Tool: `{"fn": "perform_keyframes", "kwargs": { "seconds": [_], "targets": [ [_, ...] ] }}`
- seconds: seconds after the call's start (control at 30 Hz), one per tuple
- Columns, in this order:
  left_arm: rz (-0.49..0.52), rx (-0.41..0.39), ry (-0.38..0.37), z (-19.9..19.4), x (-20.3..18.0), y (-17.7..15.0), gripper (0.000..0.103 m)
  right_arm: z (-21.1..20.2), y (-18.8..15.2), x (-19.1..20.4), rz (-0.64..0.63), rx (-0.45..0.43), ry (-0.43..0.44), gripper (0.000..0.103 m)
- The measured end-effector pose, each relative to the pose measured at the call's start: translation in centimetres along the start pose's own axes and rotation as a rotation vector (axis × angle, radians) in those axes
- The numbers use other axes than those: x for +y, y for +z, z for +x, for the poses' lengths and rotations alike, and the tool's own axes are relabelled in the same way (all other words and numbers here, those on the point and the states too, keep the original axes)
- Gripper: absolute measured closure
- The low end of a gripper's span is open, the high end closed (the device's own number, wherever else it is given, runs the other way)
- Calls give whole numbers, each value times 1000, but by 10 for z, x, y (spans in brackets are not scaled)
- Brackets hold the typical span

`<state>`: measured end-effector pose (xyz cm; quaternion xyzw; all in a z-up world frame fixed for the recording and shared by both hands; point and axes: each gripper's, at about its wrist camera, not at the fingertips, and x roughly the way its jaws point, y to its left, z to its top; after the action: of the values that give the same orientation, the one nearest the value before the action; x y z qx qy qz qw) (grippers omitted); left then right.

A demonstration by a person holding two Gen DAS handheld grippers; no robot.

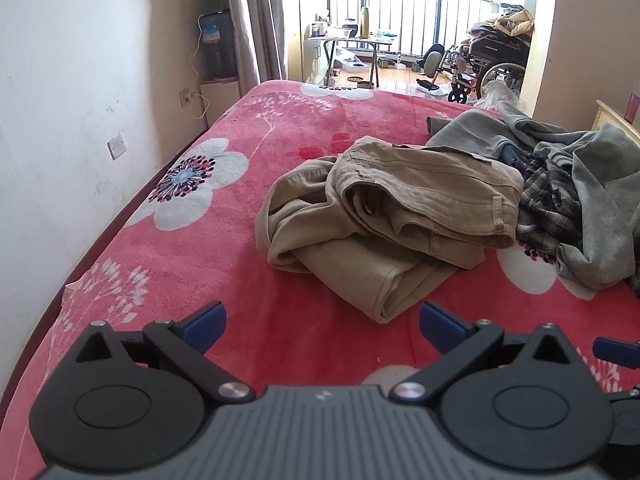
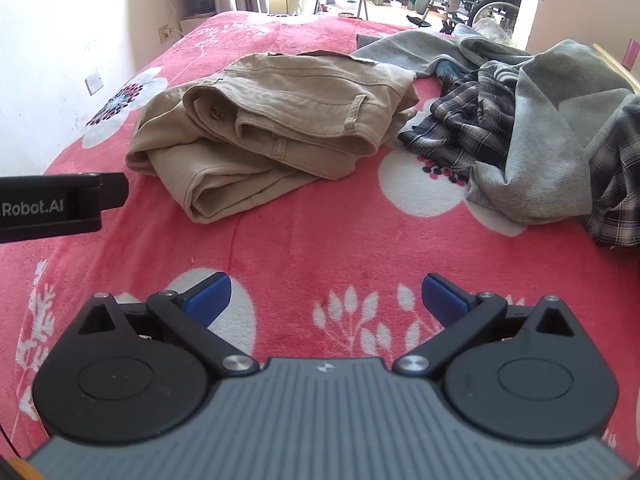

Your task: Fold clothes

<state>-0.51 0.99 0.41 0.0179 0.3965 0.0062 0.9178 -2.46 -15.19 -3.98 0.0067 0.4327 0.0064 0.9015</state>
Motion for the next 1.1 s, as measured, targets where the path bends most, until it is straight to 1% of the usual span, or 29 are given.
{"fn": "perform_keyframes", "kwargs": {
  "seconds": [0.1,0.17,0.33,0.43,0.5,0.67,0.83,1.0,1.1],
  "targets": [
    [0,10,-1,1,1,0,0,-2,0,-1,3,-8,-9,1],
    [-3,24,-14,2,2,-1,0,-3,1,-2,8,-10,-11,1],
    [-41,3,-25,-1,5,-5,0,-4,2,-4,15,-13,-19,1],
    [-87,-9,-17,-1,10,-6,0,-4,2,-5,19,-13,-24,1],
    [-98,-14,-15,-1,12,-6,0,-4,2,-5,25,-13,-26,1],
    [-88,-29,3,-2,13,-5,0,-4,3,-6,31,-12,-31,1],
    [-74,-47,1,-4,12,-6,0,-5,4,-6,36,-16,-25,1],
    [-78,-53,11,-5,14,-5,0,-9,6,-3,13,-52,-50,1],
    [-80,-56,18,-5,15,-5,0,-12,7,-1,-1,-72,-48,1]
  ]
}}
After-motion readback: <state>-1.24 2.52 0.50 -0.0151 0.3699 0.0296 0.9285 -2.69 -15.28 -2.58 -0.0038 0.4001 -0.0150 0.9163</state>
